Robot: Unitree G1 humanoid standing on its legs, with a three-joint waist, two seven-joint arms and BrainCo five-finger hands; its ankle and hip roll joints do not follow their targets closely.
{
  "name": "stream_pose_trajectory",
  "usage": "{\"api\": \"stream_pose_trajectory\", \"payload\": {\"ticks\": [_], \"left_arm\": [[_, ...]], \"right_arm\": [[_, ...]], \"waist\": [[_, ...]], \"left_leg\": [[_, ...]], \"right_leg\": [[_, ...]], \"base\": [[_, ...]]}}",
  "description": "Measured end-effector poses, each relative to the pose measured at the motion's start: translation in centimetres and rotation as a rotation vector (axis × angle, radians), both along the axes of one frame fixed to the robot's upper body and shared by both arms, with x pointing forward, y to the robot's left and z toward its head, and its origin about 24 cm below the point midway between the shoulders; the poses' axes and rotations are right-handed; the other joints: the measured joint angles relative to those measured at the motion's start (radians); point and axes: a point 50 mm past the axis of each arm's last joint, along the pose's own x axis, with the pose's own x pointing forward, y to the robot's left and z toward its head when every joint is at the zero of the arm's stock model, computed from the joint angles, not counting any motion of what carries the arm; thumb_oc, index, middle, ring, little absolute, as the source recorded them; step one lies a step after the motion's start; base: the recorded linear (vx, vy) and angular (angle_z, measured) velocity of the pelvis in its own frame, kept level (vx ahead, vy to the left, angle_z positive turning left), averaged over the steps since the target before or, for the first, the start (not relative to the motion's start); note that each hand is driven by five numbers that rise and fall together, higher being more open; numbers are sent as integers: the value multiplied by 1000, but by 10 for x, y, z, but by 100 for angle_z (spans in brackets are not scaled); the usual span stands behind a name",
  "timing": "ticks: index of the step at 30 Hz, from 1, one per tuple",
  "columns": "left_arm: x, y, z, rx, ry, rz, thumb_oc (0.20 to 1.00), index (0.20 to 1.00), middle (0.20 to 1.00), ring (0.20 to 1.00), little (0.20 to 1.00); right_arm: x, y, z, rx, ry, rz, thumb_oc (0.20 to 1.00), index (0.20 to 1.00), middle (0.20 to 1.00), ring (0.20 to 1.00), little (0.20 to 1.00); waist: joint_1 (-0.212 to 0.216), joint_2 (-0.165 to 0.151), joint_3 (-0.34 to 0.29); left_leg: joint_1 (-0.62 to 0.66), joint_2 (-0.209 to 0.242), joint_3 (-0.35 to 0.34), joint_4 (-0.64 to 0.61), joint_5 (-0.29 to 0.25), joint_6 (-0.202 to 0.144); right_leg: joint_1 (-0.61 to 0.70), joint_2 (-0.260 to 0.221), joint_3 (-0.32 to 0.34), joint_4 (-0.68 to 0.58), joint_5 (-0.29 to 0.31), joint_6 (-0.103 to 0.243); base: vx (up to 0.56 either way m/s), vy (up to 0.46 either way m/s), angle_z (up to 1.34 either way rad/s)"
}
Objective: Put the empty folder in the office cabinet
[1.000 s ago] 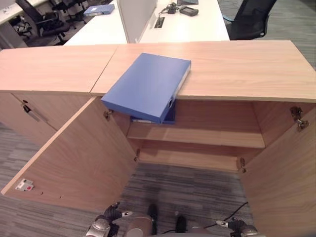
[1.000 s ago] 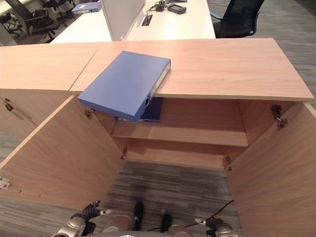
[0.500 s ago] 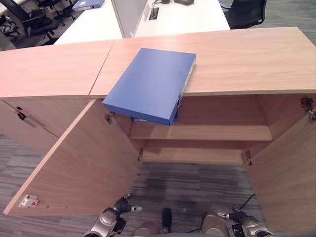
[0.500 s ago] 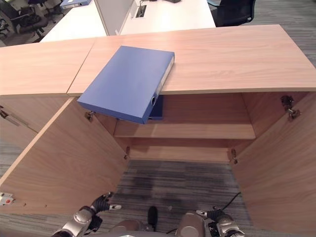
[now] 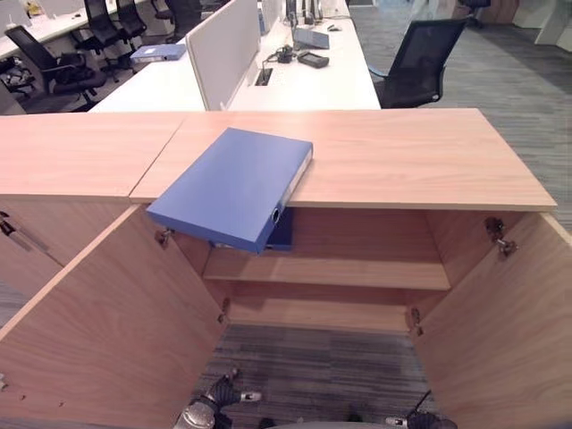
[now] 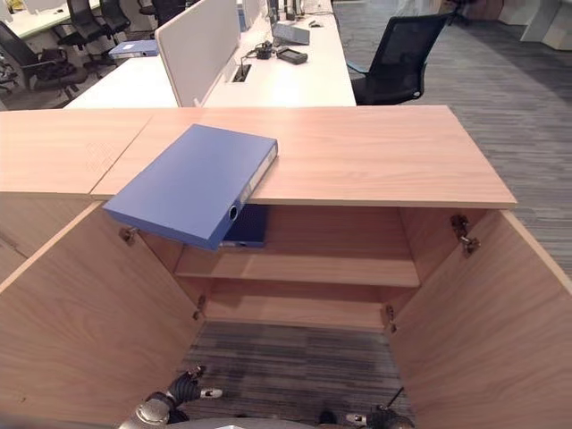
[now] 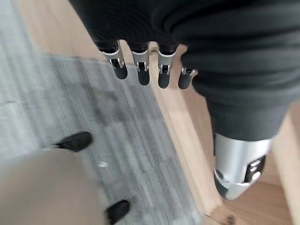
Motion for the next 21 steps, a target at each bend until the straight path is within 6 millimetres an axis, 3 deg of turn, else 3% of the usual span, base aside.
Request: {"api": "stream_pose_trajectory", "payload": {"ticks": [3,5,9,12,13,15,17,21], "left_arm": [[14,7,25,-25,-141,-10,1000,1000,1000,1000,1000],[17,13,35,-85,-189,72,1000,1000,1000,1000,1000],[1,31,36,-175,-166,276,1000,1000,1000,1000,1000],[-9,41,51,-233,-237,394,1000,1000,1000,1000,1000],[-13,52,63,-249,-314,513,1000,1000,1000,1000,1000],[-23,63,64,-224,-320,591,1000,1000,1000,1000,1000],[-31,77,79,-192,-402,690,1000,1000,1000,1000,1000],[-27,87,91,-102,-451,675,1000,1000,1000,1000,1000]], "right_arm": [[1,0,0,-2,-9,3,1000,1000,1000,1000,1000],[-2,0,0,-3,-2,1,1000,1000,1000,1000,1000],[-15,-2,-2,-6,30,-6,1000,1000,1000,1000,1000],[-19,-2,-2,-1,22,-12,1000,1000,1000,1000,1000],[-25,-3,-2,0,26,-23,1000,1000,1000,1000,1000],[-29,-5,-2,-3,32,-43,1000,1000,1000,1000,1000],[-28,-5,-1,0,14,-47,1000,1000,1000,1000,1000],[-32,-5,-2,-4,34,-53,1000,1000,1000,1000,1000]], "waist": [[3,5,-3],[4,11,-8],[14,35,-16],[23,32,-12],[38,30,-11],[55,28,-8],[59,20,-4],[70,14,-1]], "left_leg": [[-4,8,-8,-9,-2,-2],[-8,9,-13,-9,-3,-3],[-8,8,-24,-8,-2,-3],[-9,9,-31,-7,-2,-4],[-11,9,-40,-5,0,-8],[-15,9,-46,-2,0,-6],[-17,10,-50,0,0,-7],[-45,10,-74,-8,4,-13]], "right_leg": [[2,7,-6,0,1,-1],[3,9,-8,0,0,-1],[5,12,-18,0,-2,-4],[7,13,-29,0,-3,-5],[5,13,-33,0,-5,-8],[7,14,-38,0,-7,-7],[4,15,-43,0,-7,-8],[-6,14,-59,0,-7,-8]], "base": [[36,-53,6],[13,-14,2],[21,-25,6],[16,-26,10],[11,-43,18],[11,-48,11],[-13,-52,5],[-14,-42,17]]}}
